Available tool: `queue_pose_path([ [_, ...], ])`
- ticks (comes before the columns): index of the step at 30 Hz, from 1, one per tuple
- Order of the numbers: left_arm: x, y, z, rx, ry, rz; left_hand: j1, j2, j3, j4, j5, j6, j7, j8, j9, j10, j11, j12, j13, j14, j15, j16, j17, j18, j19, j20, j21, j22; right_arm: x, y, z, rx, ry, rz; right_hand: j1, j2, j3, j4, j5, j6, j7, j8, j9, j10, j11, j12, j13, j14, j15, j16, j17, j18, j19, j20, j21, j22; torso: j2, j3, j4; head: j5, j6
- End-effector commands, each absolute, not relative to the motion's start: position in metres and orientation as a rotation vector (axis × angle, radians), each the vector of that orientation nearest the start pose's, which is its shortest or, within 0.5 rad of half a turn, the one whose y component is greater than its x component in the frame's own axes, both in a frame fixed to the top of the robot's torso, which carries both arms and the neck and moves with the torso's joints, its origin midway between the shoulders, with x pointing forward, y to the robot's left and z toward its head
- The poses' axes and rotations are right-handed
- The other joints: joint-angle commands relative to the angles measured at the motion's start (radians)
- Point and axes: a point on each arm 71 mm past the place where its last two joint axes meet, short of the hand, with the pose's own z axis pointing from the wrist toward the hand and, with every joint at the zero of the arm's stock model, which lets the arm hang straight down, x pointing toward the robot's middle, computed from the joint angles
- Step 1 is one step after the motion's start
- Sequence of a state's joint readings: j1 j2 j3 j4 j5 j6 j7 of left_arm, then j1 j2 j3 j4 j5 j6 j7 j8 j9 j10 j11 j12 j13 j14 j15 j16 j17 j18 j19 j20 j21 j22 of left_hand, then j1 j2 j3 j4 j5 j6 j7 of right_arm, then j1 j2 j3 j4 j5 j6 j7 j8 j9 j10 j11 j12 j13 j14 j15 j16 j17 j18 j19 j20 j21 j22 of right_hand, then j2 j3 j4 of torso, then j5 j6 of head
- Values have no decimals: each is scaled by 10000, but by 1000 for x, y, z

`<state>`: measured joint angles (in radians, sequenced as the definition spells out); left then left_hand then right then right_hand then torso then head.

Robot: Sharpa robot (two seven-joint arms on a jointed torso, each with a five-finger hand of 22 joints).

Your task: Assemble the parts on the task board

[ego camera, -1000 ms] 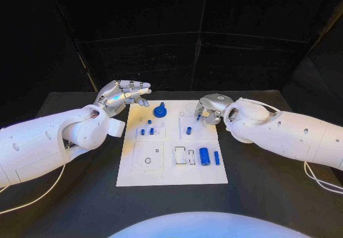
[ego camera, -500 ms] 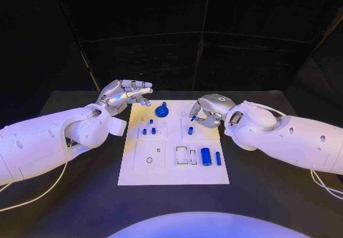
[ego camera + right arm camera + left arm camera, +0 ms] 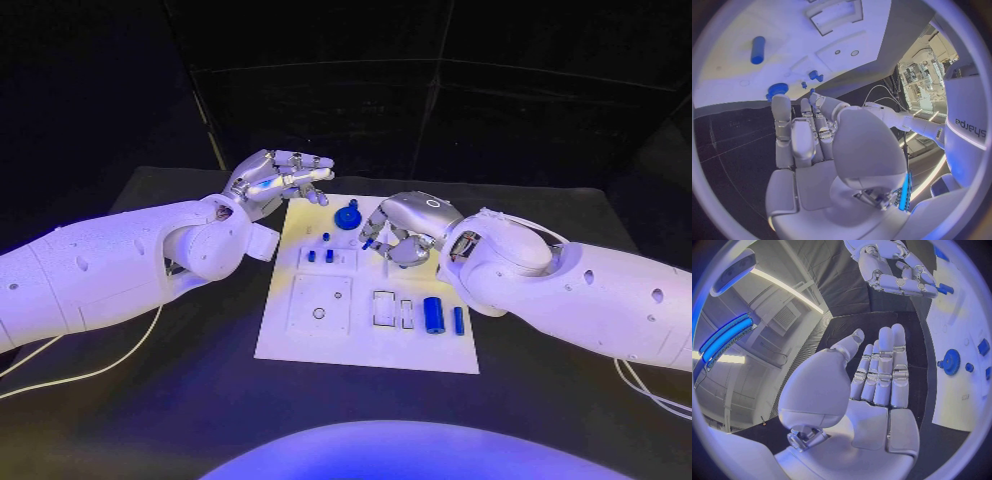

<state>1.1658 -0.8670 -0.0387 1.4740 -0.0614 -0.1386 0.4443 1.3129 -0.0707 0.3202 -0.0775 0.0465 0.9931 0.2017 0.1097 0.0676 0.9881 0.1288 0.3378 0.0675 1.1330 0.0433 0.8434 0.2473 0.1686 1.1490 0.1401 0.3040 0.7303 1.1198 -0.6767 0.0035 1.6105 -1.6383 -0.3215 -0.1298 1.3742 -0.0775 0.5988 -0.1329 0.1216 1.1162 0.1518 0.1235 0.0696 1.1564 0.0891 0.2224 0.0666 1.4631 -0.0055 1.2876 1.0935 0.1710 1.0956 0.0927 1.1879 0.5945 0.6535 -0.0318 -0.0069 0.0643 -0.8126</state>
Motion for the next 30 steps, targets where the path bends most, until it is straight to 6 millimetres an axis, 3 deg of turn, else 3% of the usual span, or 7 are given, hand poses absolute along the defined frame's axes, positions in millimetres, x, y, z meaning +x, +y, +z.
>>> queue_pose_path([
  [1,489,225,-191,-10245,14584,-16706,48,53,-46,12,29,-47,9,60,-15,-65,20,-25,-13,31,5,-61,-11,122,52,5,-69,-10,444,-79,-191,-4168,16108,8528,-75,13,-53,24,-35,50,-6,-41,9,120,-105,-71,5,319,-25,42,-13,-12,-36,25,44,-15,6,23,-11,210,-72],
  [6,489,222,-191,-10238,14637,-16754,54,55,-56,7,29,-62,15,62,-15,-78,25,-26,-12,30,9,-78,-11,120,58,7,-83,-27,441,-63,-205,-4725,16599,8622,-87,45,-62,28,-1,22,1,-67,3,90,-97,-107,1,314,-18,40,-30,-5,-66,31,31,-49,4,15,14,293,-142],
  [13,490,219,-191,-10226,14672,-16800,50,56,-61,9,28,-66,17,63,-14,-82,27,-26,-12,30,11,-83,-10,119,59,8,-87,-32,436,-47,-218,-5308,16905,8626,-102,60,-74,33,25,6,9,-82,0,75,-90,-127,0,309,-13,36,-45,-3,-81,36,26,-62,0,18,-2,474,-228],
  [30,490,216,-192,-10203,14701,-16870,7,62,-111,37,27,-92,28,75,-11,-101,38,-17,-6,34,26,-119,-6,114,71,20,-125,-77,429,-38,-232,-5806,17263,8521,-130,67,-100,43,47,-4,16,-94,-1,64,-83,-146,1,305,-6,36,-53,-3,-92,42,25,-66,7,18,-4,671,-401],
])
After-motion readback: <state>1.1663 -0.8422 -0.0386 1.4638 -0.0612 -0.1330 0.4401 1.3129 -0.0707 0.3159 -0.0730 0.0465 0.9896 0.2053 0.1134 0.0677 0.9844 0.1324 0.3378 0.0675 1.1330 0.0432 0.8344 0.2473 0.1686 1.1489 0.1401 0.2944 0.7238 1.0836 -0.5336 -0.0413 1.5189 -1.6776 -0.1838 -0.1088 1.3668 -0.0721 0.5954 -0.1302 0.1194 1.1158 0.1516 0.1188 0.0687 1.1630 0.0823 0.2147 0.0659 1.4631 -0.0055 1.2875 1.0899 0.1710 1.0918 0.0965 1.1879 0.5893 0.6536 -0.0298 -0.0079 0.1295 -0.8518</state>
